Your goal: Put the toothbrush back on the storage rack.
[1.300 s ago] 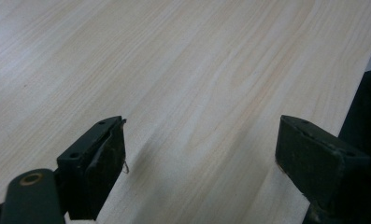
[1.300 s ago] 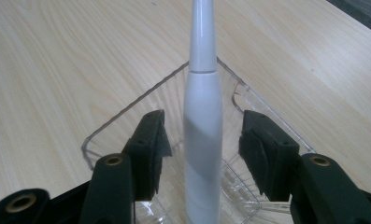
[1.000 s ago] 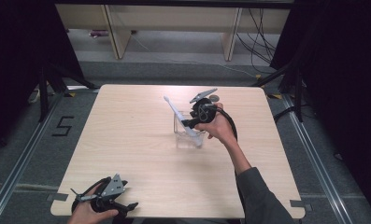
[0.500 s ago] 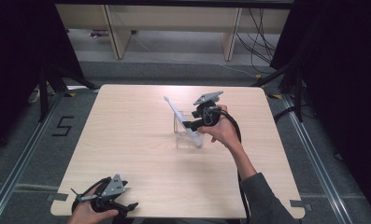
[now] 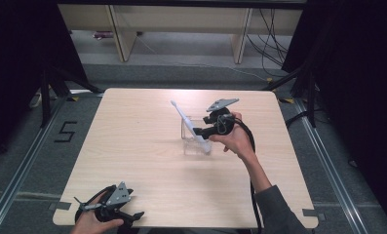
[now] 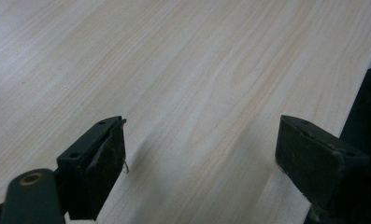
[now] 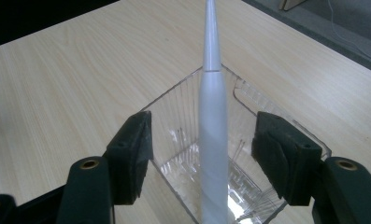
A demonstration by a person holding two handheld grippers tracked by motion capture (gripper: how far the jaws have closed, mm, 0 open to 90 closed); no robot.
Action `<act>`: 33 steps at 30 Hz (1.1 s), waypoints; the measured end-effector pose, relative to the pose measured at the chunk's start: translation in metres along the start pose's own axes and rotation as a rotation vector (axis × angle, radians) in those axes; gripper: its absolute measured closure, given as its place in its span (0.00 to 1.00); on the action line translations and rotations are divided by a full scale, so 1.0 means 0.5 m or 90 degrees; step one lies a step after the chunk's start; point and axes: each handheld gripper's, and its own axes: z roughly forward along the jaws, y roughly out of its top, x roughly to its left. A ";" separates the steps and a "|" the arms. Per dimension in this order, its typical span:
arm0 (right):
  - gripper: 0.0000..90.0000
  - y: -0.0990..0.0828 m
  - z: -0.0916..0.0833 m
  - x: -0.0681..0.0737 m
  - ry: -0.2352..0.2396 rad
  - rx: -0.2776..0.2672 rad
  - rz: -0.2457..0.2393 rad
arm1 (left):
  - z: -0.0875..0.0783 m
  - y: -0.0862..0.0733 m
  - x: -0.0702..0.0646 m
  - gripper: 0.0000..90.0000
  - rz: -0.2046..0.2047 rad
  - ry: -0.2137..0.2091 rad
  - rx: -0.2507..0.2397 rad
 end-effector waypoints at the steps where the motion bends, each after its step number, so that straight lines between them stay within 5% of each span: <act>1: 0.43 0.000 -0.002 0.001 0.000 -0.002 0.003 | 0.000 0.000 0.000 0.17 0.000 -0.001 -0.001; 12: 0.40 -0.009 -0.017 -0.003 -0.006 -0.028 0.010 | -0.001 0.000 -0.004 0.17 -0.007 0.003 -0.003; 33: 0.37 -0.025 -0.031 -0.004 -0.009 -0.023 0.008 | -0.003 0.001 -0.005 0.17 -0.004 0.001 -0.005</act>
